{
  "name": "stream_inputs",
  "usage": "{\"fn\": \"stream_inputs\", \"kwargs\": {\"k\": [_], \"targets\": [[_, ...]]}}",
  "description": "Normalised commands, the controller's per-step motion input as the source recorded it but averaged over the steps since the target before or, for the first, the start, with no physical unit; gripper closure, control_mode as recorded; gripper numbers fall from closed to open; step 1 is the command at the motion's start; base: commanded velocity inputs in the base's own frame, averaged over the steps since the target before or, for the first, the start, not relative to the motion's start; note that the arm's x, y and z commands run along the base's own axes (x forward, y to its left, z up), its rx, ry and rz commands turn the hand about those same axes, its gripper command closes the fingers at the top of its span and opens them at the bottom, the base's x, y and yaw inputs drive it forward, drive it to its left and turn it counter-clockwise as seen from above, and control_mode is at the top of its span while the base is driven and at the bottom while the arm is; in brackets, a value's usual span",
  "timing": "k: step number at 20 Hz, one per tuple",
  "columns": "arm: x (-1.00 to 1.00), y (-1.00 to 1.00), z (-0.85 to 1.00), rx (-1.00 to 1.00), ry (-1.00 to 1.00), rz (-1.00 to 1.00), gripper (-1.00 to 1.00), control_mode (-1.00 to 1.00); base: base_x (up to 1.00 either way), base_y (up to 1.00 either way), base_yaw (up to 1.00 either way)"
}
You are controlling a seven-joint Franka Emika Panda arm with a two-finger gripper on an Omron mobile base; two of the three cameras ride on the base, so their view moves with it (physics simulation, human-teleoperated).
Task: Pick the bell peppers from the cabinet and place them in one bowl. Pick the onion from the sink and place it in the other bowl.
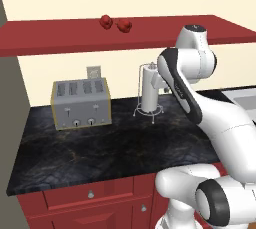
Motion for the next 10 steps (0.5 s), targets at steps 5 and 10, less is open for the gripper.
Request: {"fn": "stream_inputs", "kwargs": {"k": [5,10], "targets": [[-0.12,0.00,0.00,0.00,0.00,0.01,-1.00,-1.00,0.00,0.00,0.00],[-0.43,0.00,0.21,0.00,-0.11,0.04,-1.00,-1.00,0.00,0.00,0.00]]}}
